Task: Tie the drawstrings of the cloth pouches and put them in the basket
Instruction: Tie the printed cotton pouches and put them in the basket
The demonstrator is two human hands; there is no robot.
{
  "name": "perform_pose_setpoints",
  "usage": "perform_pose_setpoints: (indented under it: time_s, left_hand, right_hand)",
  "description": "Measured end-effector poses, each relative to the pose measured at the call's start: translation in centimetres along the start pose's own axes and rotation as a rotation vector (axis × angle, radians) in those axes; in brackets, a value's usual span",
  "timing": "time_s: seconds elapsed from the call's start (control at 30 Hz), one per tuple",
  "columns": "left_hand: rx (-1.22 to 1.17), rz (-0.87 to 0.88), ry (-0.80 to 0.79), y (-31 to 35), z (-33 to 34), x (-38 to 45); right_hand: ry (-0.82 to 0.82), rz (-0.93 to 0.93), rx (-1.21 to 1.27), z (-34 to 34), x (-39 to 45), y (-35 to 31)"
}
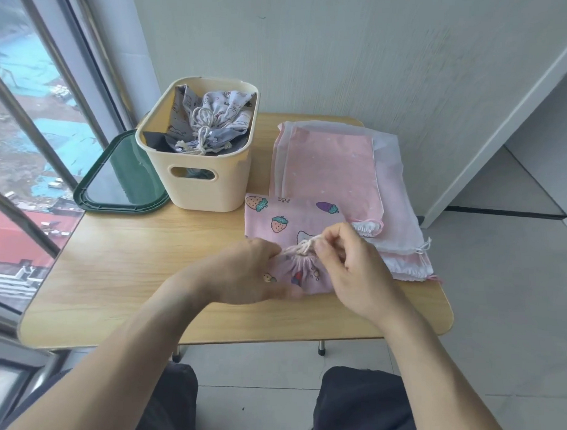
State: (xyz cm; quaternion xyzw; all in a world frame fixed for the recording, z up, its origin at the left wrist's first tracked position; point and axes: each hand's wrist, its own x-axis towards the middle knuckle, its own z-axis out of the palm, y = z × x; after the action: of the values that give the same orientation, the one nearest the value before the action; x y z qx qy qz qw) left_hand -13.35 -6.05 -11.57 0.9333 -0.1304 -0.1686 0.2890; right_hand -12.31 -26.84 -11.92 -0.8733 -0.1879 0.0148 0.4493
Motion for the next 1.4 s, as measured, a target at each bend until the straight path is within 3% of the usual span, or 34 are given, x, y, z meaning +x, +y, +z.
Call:
perform_pose_setpoints:
  time_s: [0.07,0.13,0.23,0.4,0.5,0.6,0.67,0.77,0.9,1.0,1.07,1.13,1.27,1.4]
  left_hand:
    - [-0.057,0.08,0.023,0.0,0.2,-0.1]
    - [-0.297,0.169,0.04,0.2,-0.2,-0.4]
    - [-0.469,0.197,0.196,0.9,-1.3,-0.2]
    - [-0.162,-0.131,0.391,-0.2,-1.0,1.6]
    - [-0.02,-0.208,0.385,-0.1,-0.5,1.1]
    - [0.155,-0.162,0.242,0.4,-1.1,0.6]
    - [0.017,-0.184,0.14,1.0,-1.6,0.4]
    - [-0.078,-0.24,0.132,1.7,-1.9,0.5]
    - [0.139,-0.274,0.156,1.7,-2.2,0.4]
    - [0.0,-0.239,0.163,2.2,-4.0,-0.1]
    - [-0.151,-0.214,0.269,2.9,-5.7,-0.6]
    - [-0.302,-0.18,0.451,3.6,-7.5,-0.9]
    - [-0.461,-0.163,0.886,3.4,-11.4,0.2]
    - [-0.48,-0.183,1.0,1.4,-16.4,2.8]
  right_hand:
    - [0.088,-0.019,0.112,-0.3,0.2,-0.3]
    - [0.126,0.005,0.209,-1.1,0.3,-0.5]
    - [0.04,0.027,0.202,-2.7,0.3,0.4]
    - [-0.054,0.108,0.069,-2.8,1.0,3.2]
    - [-0.033,0.095,0.036,-1.9,1.5,3.2]
    - [-0.097,0.032,-0.05,-1.2,2.1,2.5]
    - [-0.146,0.0,-0.097,-0.7,2.4,2.3]
    - [-0.16,-0.019,-0.123,-0.1,2.5,2.0]
    - [0.071,-0.086,-0.038,0.4,2.4,1.4]
    - [0.413,-0.167,0.067,0.3,2.4,0.9]
    - [0.599,-0.165,0.13,0.0,2.5,0.7]
    - [0.681,-0.096,0.176,-0.3,2.5,0.9]
    - [0.619,0.026,0.235,-0.4,2.4,1.5]
    - [0.541,0.036,0.235,-0.2,2.1,1.5]
